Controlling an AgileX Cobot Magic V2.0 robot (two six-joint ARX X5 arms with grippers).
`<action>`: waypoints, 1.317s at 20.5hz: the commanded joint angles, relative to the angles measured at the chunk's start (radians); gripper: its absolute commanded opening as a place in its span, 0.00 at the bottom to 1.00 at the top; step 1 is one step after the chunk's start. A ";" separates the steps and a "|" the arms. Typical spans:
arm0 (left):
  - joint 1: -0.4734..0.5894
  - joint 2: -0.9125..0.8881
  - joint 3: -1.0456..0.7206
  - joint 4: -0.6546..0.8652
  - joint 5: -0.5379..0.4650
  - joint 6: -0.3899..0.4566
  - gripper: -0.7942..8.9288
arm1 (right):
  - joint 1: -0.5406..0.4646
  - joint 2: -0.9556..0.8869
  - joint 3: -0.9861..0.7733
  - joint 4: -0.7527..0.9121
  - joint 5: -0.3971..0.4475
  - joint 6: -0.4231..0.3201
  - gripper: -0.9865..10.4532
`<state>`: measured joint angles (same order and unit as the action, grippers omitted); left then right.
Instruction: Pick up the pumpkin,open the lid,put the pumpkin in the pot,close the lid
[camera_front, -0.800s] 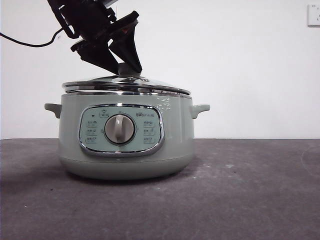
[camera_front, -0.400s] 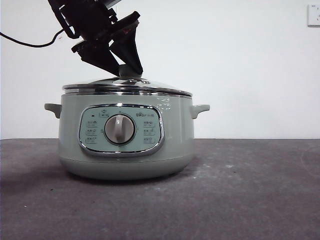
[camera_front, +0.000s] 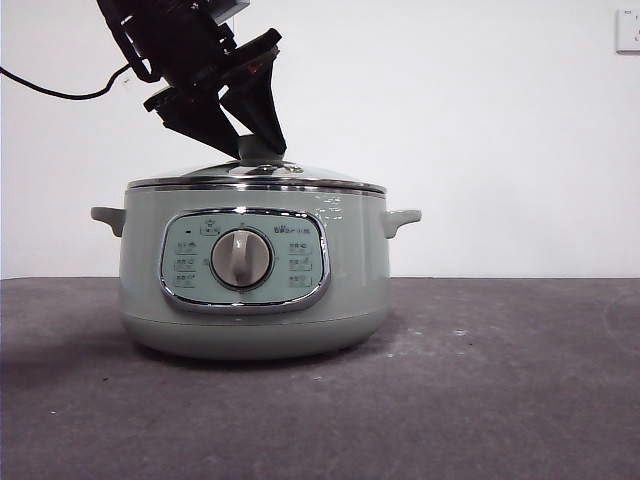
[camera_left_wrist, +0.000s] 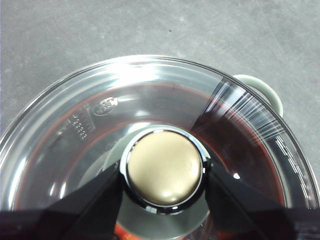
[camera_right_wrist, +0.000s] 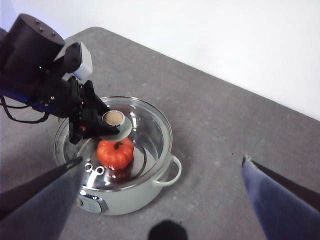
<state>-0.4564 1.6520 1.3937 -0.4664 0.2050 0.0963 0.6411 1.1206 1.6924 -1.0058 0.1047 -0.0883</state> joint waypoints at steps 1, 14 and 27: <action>-0.009 0.032 -0.013 -0.026 0.006 0.009 0.53 | 0.002 -0.002 -0.004 -0.011 -0.001 0.014 0.63; -0.007 -0.091 -0.012 -0.108 0.006 0.008 0.53 | 0.002 -0.002 -0.004 -0.127 -0.135 0.039 0.63; -0.008 -0.496 -0.012 -0.588 0.134 0.006 0.52 | 0.002 0.000 -0.004 -0.331 -0.343 0.046 0.55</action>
<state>-0.4622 1.1526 1.3926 -1.0565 0.3321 0.1043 0.6411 1.1206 1.6924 -1.3384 -0.2356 -0.0483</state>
